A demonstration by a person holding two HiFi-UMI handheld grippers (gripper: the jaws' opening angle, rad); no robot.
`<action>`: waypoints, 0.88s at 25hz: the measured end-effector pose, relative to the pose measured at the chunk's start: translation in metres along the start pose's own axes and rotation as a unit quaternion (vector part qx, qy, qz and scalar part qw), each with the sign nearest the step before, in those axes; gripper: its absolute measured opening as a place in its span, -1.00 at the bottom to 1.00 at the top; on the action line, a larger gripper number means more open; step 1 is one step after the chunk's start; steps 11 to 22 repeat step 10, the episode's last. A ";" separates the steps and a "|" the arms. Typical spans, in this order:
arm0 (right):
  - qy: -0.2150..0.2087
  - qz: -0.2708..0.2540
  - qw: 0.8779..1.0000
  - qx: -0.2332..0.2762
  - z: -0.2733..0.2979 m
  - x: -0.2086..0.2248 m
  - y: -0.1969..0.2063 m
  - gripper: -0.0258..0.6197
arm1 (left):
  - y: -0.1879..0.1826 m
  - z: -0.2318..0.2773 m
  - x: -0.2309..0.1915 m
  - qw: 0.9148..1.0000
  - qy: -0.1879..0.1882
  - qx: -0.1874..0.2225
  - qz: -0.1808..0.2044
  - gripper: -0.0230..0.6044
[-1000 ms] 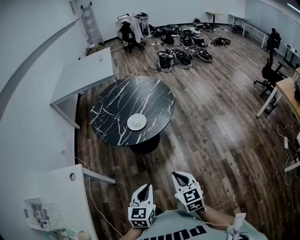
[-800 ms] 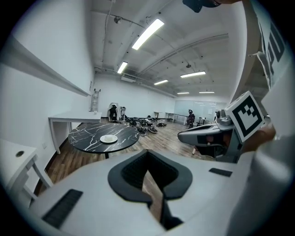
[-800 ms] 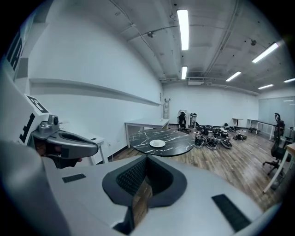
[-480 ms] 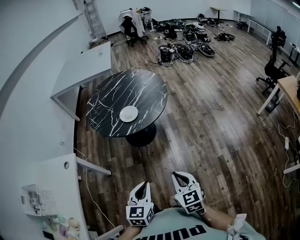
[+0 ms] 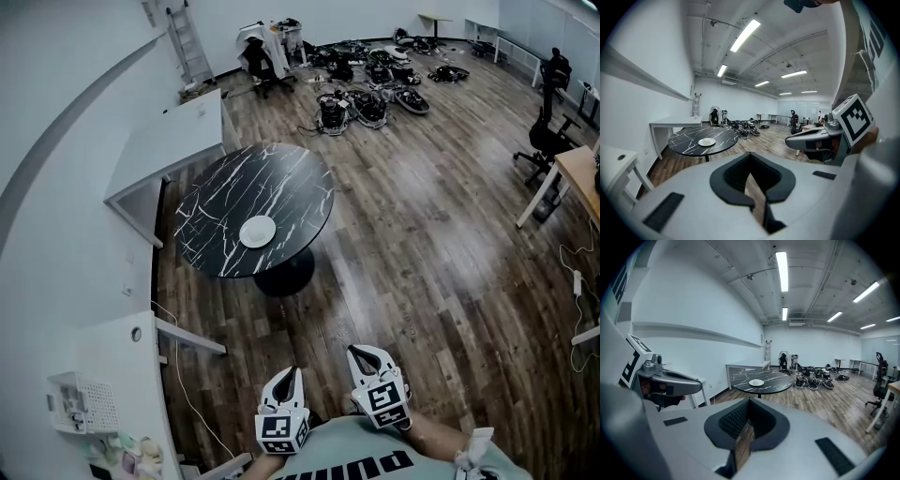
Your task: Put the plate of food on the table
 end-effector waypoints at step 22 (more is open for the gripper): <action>-0.001 0.002 1.000 -0.007 0.010 -0.007 -0.001 -0.90 | 0.003 0.003 -0.008 1.000 0.011 -0.012 -0.001 -0.91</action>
Point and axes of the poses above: the fingertips, and each gripper's own axes: z forward along the fingers, x to its right, y out of its underside, the point moved 3 cm from there along -z, backward along the fingers, and after that the axes turned 5 degrees about x, right-handed, at the moved point
